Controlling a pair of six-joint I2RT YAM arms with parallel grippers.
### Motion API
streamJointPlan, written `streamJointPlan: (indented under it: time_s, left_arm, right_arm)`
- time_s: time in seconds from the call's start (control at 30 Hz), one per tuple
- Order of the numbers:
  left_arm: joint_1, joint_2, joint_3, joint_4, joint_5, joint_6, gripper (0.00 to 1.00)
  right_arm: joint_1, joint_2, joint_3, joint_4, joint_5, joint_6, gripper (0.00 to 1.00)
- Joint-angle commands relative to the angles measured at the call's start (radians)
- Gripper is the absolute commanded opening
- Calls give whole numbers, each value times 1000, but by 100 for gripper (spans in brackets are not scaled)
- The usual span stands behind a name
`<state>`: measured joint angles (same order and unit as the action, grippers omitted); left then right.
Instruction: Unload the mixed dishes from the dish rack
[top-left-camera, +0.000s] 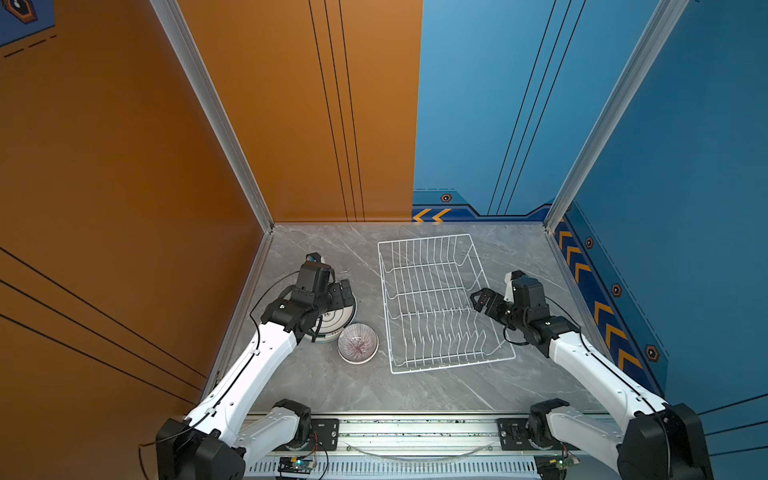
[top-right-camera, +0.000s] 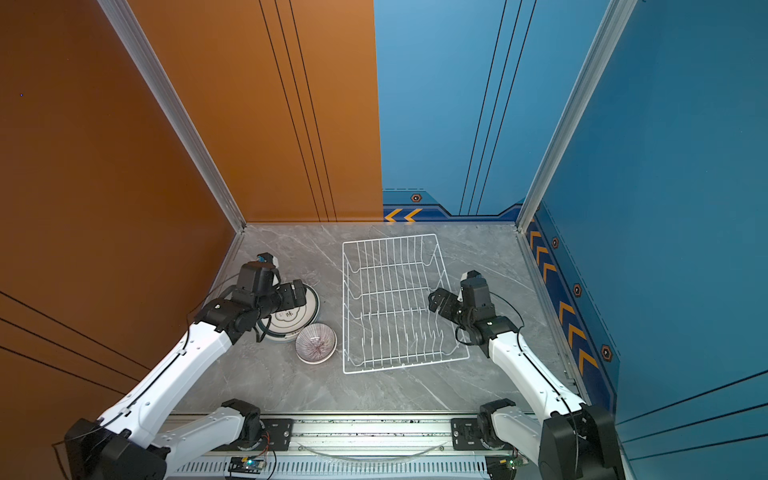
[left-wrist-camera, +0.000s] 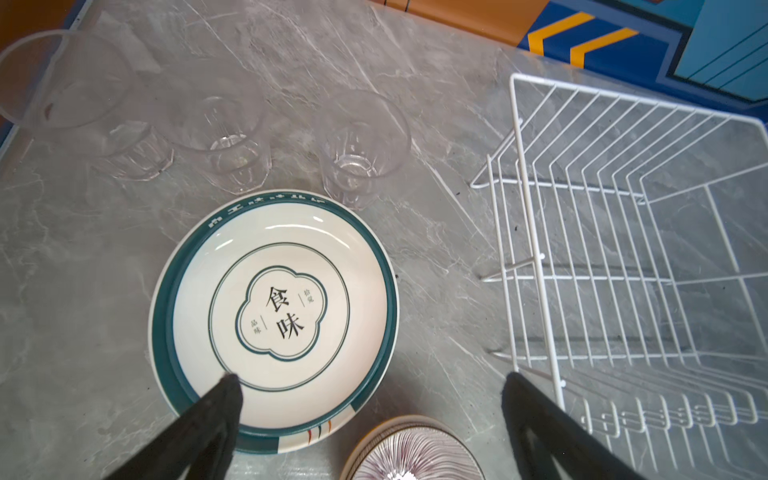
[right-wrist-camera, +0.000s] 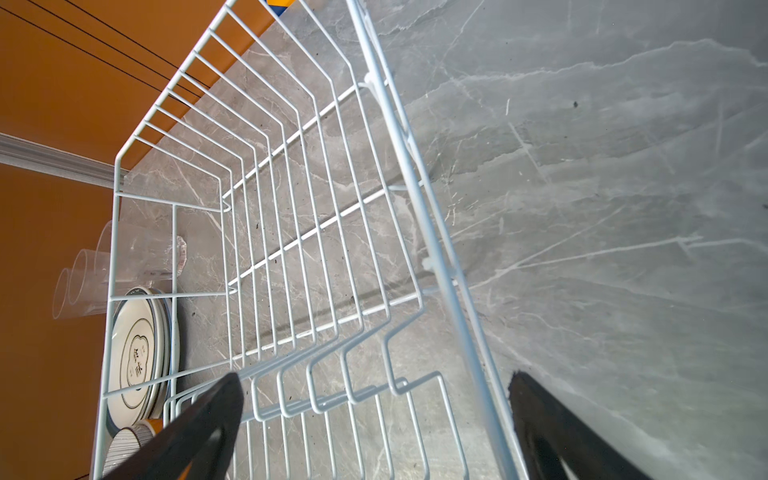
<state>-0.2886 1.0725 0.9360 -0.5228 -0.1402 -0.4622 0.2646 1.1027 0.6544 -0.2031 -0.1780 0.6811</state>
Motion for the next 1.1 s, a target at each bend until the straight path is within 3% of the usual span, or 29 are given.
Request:
streamJointPlan:
  time_s: [0.0,0.17,0.27,0.47,0.57,0.73,0.93,1.07]
  left_arm:
    - [30,-19,-17,97,54,-16,98]
    - [59,5,-61,165,61,-23,98]
    - [68,9,-99,219,62,-16,98]
    - [78,-25,-169,312,-1,48,98]
    - [93,-47,-243,451,-65,98,98]
    - [142,-20,-375,738,-167,229,98]
    - [247,57,-413,846,-90,257,98]
    - [267,94,-463,926,-64,292,98]
  right_arm:
    - [43,21,40,-14,11,11,100]
    - [94,48,59,-3,-15,8,100]
    - [93,30,84,-53,46,-15,100]
    - [20,-76,88,-78,168,-73,100]
    - [-42,-109,91,-61,221,-111,100]
    - [-107,-151,46,94,395,-217,100]
    - [-122,-178,-110,390,579,-334,100]
    - [-127,-178,-226,514,778,-353,100]
